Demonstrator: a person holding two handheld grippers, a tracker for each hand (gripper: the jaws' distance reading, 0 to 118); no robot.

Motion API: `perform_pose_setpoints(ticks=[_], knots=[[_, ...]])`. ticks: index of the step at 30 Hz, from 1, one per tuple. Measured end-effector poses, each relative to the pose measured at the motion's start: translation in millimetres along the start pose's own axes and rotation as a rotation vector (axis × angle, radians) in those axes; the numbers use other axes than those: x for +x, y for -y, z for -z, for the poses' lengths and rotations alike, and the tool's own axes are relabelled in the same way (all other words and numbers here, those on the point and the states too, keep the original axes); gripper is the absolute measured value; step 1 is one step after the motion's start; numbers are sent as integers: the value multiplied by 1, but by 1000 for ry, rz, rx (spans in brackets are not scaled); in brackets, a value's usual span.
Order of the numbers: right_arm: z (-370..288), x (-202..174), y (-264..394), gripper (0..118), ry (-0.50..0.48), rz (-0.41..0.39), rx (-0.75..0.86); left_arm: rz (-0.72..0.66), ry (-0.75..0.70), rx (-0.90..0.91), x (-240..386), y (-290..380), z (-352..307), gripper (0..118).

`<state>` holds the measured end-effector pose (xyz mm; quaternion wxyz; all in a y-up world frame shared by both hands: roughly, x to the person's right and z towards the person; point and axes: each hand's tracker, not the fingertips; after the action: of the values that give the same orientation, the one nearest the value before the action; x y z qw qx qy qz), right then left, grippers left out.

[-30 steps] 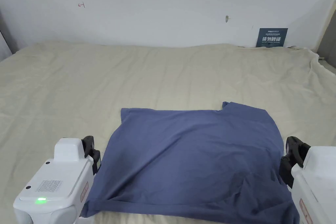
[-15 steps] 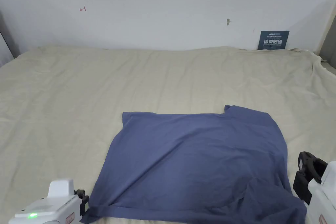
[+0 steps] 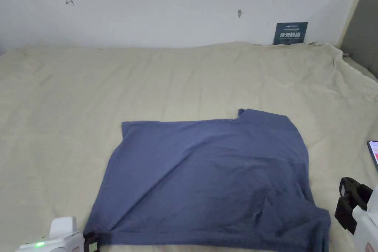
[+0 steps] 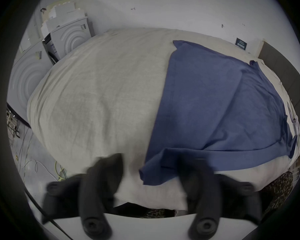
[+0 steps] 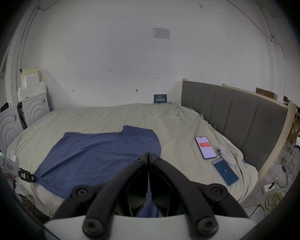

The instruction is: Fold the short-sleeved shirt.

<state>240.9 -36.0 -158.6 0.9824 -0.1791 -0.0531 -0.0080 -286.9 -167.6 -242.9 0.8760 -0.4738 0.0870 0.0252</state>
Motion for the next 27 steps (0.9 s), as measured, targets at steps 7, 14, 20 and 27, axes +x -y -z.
perform_pose_setpoints(ticks=[7, 14, 20, 27], knots=[[14, 12, 15, 1, 18, 54, -85, -69, 125, 34, -5, -4, -8, 4], [53, 17, 67, 96, 6, 94, -366, -76, 166, 75, -11, -14, -28, 4], [75, 8, 114, 91, -18, 37, -526, -76, 172, 89, -15, -13, -23, 4], [86, 8, 133, 33, -49, 44, -577, -74, 171, 97, -17, -14, -18, 4]])
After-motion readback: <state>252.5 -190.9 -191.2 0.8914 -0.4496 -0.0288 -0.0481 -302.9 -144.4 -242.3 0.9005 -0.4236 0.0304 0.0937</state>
